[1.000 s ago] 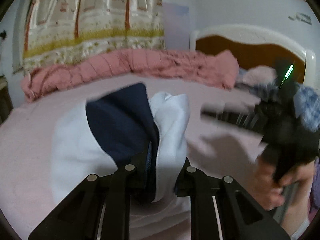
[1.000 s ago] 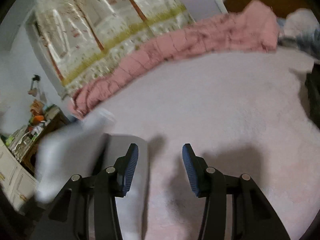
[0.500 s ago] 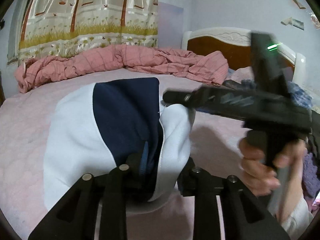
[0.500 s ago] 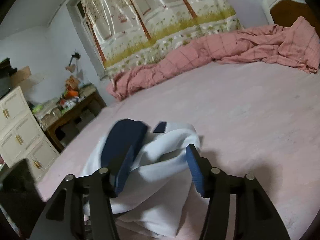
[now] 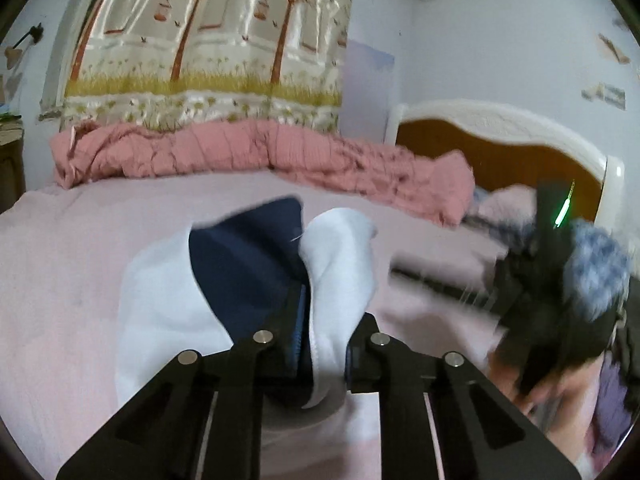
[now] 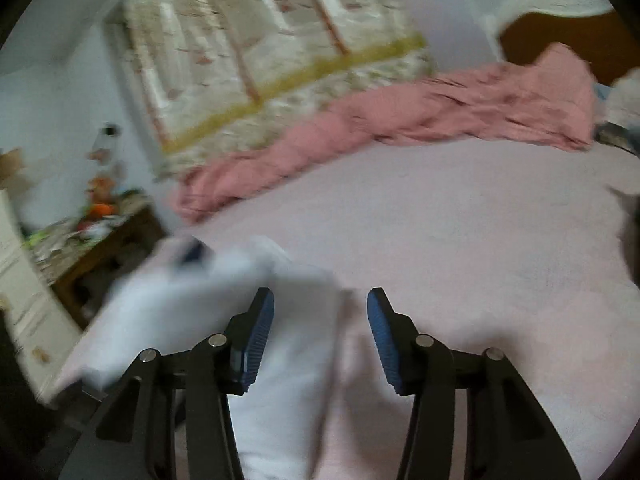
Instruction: Fold large clothes
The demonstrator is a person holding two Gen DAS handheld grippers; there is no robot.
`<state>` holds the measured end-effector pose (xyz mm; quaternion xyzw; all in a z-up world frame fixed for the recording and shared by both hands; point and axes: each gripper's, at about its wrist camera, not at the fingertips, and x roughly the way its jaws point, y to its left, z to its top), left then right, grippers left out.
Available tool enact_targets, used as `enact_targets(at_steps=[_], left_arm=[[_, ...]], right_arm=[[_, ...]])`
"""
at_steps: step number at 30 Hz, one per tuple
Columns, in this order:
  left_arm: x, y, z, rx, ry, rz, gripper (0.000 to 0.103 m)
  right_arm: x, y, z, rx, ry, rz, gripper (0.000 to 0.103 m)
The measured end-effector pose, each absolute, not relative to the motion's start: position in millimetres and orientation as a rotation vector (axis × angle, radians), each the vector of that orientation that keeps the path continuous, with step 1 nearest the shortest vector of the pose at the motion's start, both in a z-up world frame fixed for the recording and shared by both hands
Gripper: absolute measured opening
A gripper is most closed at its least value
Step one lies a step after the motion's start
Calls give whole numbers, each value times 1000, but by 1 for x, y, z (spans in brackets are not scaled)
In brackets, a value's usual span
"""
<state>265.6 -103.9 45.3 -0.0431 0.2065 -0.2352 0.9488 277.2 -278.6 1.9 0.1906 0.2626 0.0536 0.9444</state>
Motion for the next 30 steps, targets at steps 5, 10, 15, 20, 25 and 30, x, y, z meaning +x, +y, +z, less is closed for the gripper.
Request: enact_targets(at_steps=[5, 10, 15, 20, 25, 30], left_arm=[[292, -119, 51, -125, 484, -572, 13], [312, -144, -6, -83, 646, -615, 13], [298, -152, -7, -28, 602, -606, 20], [280, -145, 1, -38, 594, -720, 80], [236, -128, 22, 13, 467, -674, 90], [234, -83, 36, -71, 403, -509, 90]], right_arm=[[314, -292, -38, 490, 810, 81, 42], [285, -323, -9, 599, 576, 61, 40], [278, -301, 9, 567, 490, 326, 40], [289, -265, 6, 435, 560, 357, 40], [299, -282, -10, 514, 626, 327, 40], [301, -285, -23, 508, 687, 274, 36]])
